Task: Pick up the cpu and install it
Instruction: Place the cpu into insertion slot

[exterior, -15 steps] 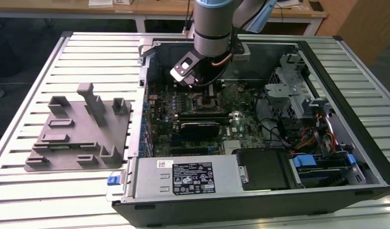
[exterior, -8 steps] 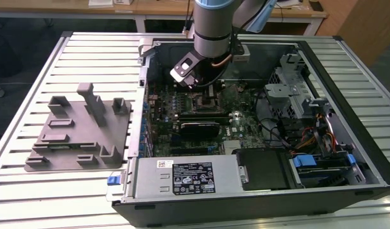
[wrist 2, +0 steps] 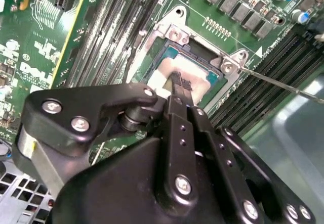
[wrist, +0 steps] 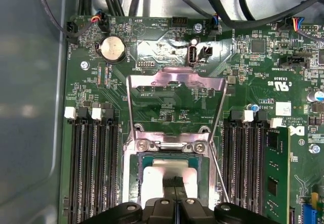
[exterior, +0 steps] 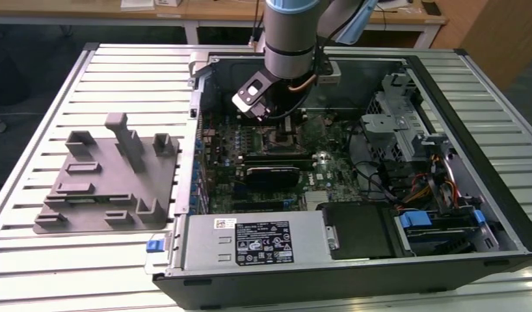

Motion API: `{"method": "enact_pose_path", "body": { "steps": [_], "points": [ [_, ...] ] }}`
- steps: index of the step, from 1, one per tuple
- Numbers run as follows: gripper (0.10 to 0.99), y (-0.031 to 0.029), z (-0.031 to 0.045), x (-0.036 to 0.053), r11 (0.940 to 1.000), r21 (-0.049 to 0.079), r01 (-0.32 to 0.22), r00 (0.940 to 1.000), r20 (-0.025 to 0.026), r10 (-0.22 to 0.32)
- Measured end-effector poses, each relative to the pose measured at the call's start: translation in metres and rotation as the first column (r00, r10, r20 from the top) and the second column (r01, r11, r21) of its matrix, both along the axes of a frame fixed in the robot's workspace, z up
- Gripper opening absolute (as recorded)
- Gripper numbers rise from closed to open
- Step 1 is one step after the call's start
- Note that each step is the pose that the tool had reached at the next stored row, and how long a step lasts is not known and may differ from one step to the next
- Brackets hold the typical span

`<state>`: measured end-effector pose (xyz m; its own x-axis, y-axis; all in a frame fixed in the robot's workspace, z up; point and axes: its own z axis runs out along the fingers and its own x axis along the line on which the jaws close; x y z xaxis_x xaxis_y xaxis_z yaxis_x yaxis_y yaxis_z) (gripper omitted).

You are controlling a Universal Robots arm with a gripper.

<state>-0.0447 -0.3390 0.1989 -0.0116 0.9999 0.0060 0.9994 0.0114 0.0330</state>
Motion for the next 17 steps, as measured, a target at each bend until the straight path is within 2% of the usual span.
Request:
{"method": "enact_pose_path", "body": {
  "steps": [5, 17],
  "points": [
    [0.106, 0.0, 0.008, 0.0, 1.0, -0.001, 0.0, 1.0, -0.0001, 0.0],
    [0.106, 0.0, 0.0415, 0.0, 1.0, -0.001, 0.0, 1.0, 0.0036, 0.0]
  ]
}}
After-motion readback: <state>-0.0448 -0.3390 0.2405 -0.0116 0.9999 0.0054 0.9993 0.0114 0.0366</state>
